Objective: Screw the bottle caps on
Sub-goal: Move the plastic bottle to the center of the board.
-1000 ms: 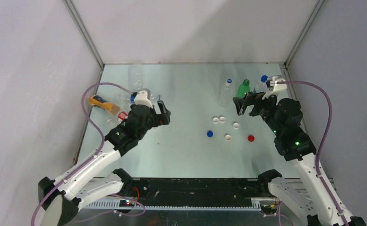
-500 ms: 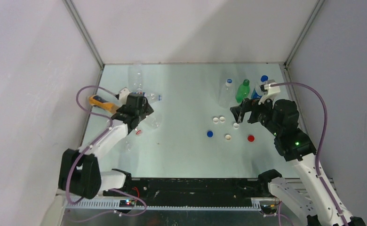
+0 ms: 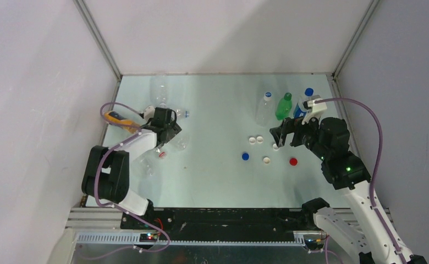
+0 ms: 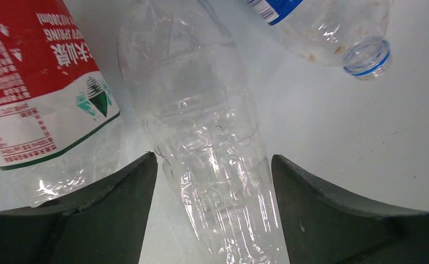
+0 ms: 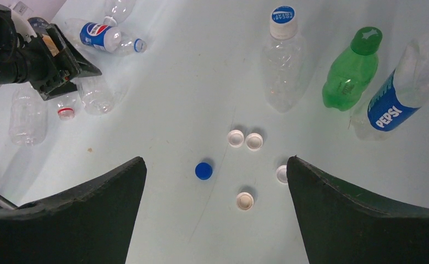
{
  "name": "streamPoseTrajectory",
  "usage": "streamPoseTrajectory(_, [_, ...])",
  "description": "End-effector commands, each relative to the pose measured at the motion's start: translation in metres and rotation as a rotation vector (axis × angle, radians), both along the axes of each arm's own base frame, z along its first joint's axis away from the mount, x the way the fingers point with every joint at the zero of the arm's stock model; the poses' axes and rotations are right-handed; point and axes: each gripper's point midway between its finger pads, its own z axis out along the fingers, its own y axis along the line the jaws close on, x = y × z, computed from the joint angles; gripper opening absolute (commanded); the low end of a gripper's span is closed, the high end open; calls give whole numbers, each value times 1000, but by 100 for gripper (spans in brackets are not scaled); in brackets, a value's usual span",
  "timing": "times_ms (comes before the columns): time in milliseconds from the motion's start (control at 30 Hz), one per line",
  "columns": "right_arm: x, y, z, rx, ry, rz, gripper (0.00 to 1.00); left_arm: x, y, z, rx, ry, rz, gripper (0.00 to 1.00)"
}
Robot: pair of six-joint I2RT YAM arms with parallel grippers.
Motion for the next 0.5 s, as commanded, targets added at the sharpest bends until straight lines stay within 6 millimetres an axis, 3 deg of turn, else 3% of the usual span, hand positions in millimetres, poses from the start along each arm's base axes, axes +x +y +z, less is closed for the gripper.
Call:
streamPoseTrajectory(0, [2, -2, 2, -11, -10, -8, 99, 12, -6, 2, -51, -21, 13, 79])
streamPoseTrajectory(200, [-1, -1, -1, 2, 21, -5, 97, 2, -20, -7, -91, 34, -76, 63])
streamPoseTrajectory(467, [-15, -11, -39, -40, 246, -73, 99, -48, -67, 1, -9, 97, -421, 51])
